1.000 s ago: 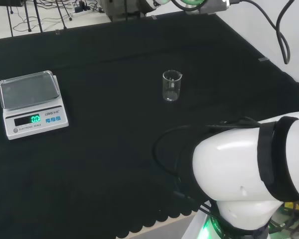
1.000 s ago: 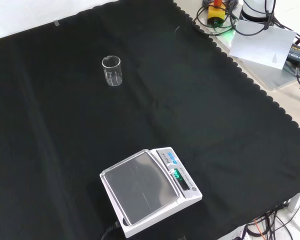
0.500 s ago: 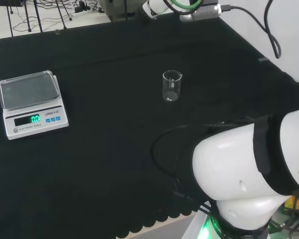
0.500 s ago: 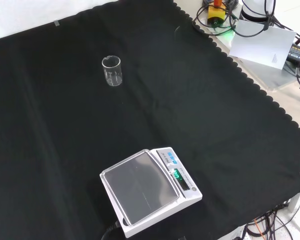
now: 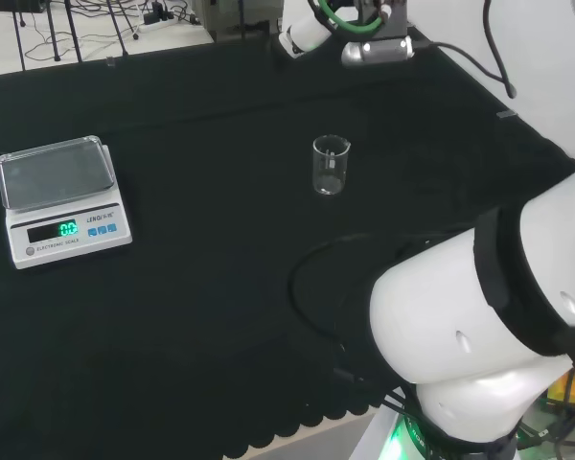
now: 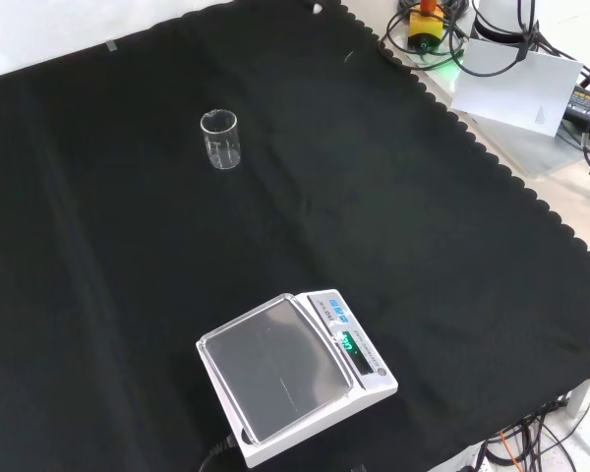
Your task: Pick up the beaker.
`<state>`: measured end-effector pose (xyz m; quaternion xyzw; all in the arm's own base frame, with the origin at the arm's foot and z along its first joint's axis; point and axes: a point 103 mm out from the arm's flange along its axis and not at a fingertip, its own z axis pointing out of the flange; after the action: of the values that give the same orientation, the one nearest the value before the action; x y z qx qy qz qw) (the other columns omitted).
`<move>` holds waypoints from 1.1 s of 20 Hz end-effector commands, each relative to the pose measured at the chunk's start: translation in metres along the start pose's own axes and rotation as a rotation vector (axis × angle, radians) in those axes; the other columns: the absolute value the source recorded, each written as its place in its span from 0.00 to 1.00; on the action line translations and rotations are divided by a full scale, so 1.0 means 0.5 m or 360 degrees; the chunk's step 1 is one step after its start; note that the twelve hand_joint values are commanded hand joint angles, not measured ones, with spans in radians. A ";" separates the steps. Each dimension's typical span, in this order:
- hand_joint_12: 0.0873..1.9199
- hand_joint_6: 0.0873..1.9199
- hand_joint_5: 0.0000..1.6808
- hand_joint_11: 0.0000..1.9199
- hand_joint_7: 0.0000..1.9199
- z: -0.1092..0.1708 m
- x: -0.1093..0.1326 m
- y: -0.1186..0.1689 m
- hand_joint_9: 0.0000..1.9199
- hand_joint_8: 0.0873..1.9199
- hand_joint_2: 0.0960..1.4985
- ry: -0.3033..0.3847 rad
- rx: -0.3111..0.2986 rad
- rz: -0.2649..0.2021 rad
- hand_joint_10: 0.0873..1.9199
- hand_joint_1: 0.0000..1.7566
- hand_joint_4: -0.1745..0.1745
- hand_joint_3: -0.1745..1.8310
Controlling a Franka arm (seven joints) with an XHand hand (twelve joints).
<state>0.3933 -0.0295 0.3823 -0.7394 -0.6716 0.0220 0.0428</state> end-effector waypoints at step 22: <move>0.49 0.00 0.05 0.00 0.01 0.443 -0.130 0.219 0.05 0.31 0.45 0.0230 0.0311 0.0096 0.41 0.38 0.55 0.20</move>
<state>0.4575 -0.0944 0.2049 -0.7565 -0.6393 0.0456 0.1301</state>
